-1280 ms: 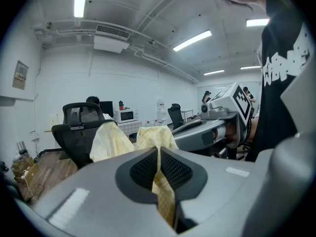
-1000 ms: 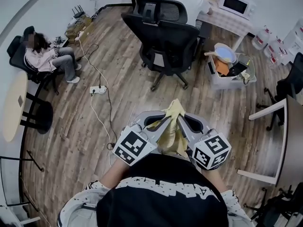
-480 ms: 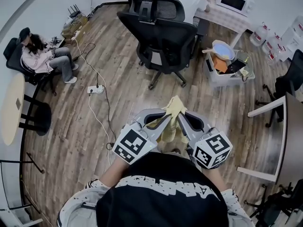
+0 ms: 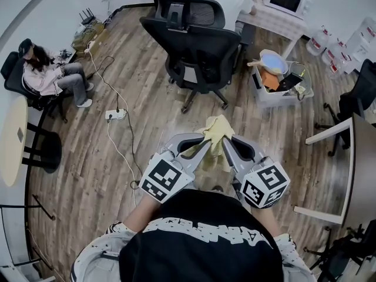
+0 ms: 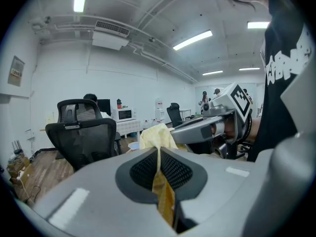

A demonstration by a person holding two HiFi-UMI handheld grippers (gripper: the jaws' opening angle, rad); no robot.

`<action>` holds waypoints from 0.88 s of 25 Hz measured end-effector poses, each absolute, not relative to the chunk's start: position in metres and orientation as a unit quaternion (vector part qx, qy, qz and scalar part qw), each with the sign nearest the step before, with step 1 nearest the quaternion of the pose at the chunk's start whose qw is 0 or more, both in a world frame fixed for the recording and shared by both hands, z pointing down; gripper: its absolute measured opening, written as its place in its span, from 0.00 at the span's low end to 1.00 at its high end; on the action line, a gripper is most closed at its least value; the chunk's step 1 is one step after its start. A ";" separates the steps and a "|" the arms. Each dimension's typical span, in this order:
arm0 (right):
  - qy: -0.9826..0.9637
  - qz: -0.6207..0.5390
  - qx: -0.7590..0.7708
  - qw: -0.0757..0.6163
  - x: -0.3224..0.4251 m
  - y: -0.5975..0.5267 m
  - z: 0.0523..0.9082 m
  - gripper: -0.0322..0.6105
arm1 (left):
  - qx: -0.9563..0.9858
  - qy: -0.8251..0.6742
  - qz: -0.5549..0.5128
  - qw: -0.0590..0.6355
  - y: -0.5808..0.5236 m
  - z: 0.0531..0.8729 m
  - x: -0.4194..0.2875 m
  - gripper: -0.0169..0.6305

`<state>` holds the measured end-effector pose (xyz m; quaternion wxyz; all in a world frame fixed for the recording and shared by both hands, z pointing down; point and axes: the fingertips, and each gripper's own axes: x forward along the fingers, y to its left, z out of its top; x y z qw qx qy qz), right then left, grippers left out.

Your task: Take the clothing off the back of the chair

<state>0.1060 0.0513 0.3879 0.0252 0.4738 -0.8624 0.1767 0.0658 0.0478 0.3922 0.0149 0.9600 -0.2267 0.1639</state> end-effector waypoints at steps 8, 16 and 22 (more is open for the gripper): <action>-0.855 0.190 0.482 0.027 0.114 0.045 0.394 0.10 | 0.961 -0.220 0.165 0.020 0.041 0.395 0.070 0.05; -0.853 0.186 0.486 0.028 0.114 0.040 0.394 0.10 | 0.963 -0.210 0.165 0.022 0.037 0.397 0.071 0.05; -0.852 0.184 0.489 0.028 0.115 0.033 0.392 0.10 | 0.963 -0.210 0.166 0.022 0.031 0.396 0.070 0.05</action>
